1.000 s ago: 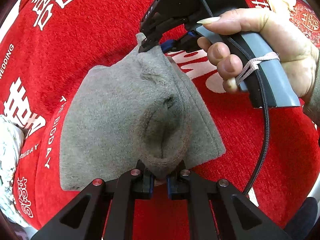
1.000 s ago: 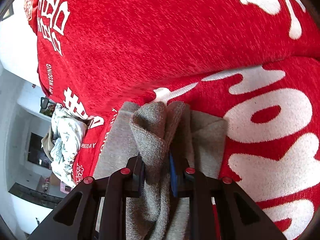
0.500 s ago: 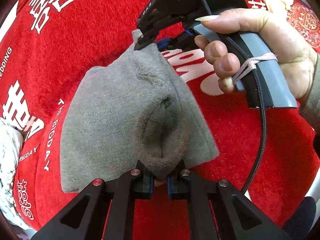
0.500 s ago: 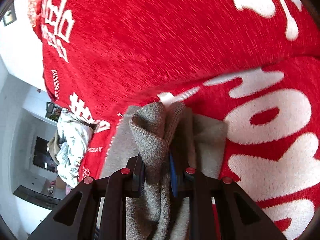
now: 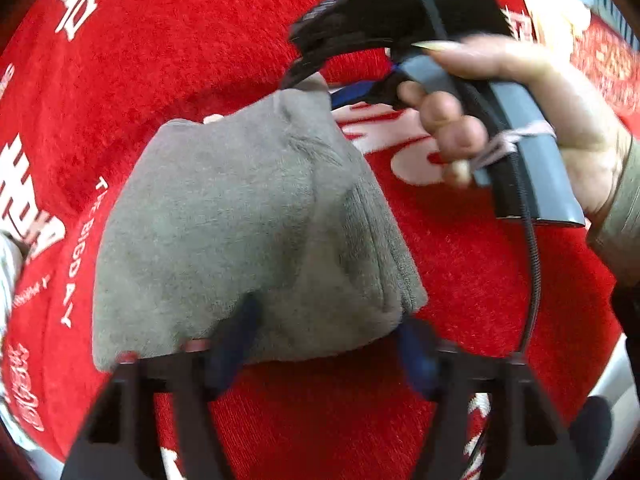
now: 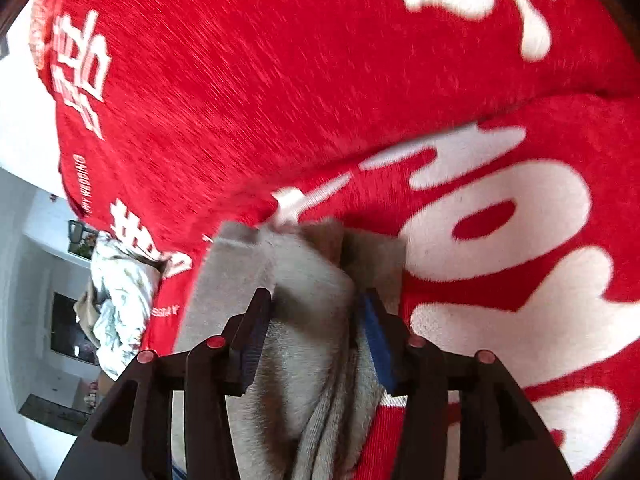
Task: Fold small clothes
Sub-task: 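Open both tools and release the folded sweater onto the bedspread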
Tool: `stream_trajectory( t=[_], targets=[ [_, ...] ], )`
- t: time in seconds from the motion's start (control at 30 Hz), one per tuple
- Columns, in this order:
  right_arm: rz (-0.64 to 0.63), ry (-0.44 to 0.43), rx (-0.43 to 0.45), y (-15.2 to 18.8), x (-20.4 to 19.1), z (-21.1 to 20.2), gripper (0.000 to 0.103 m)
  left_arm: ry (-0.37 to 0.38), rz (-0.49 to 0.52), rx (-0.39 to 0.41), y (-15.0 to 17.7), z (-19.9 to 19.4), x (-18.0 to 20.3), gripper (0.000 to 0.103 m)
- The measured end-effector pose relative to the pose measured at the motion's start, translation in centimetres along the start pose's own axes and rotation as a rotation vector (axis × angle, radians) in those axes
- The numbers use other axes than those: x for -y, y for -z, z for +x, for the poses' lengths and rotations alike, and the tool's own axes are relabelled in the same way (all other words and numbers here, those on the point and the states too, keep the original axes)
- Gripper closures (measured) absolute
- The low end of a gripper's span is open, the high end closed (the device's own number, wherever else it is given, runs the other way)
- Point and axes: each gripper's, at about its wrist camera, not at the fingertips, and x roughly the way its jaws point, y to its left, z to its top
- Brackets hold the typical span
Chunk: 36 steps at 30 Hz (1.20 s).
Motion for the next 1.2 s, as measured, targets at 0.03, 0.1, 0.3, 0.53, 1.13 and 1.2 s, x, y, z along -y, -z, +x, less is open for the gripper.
stream_trajectory(
  t=[0.03, 0.1, 0.3, 0.53, 1.13, 1.2],
  targets=[
    [0.002, -0.006, 0.019, -0.1, -0.1, -0.9, 0.047, 0.018, 0.000, 0.011, 0.1, -0.4, -0.1, 0.030],
    [-0.003, -0.027, 0.057, -0.1, -0.7, -2.5, 0.042, 0.056, 0.013, 0.026, 0.2, -1.5, -0.3, 0.030],
    [-0.127, -0.170, 0.013, 1.3, -5.2, -3.4, 0.035, 0.158, -0.048, 0.137, -0.5, -5.0, -4.4, 0.030],
    [-0.140, -0.096, -0.064, 2.5, -4.9, 0.3, 0.035, 0.052, -0.274, 0.074, -2.6, -0.1, -13.0, 0.030],
    [-0.262, -0.185, -0.118, 12.7, -7.6, -4.0, 0.027, 0.174, -0.379, 0.052, 1.1, 0.1, -17.7, 0.008],
    [-0.260, -0.123, -0.127, 13.8, -6.4, -3.8, 0.028, 0.154, -0.366, 0.026, 2.5, 1.0, -17.8, 0.008]
  ],
)
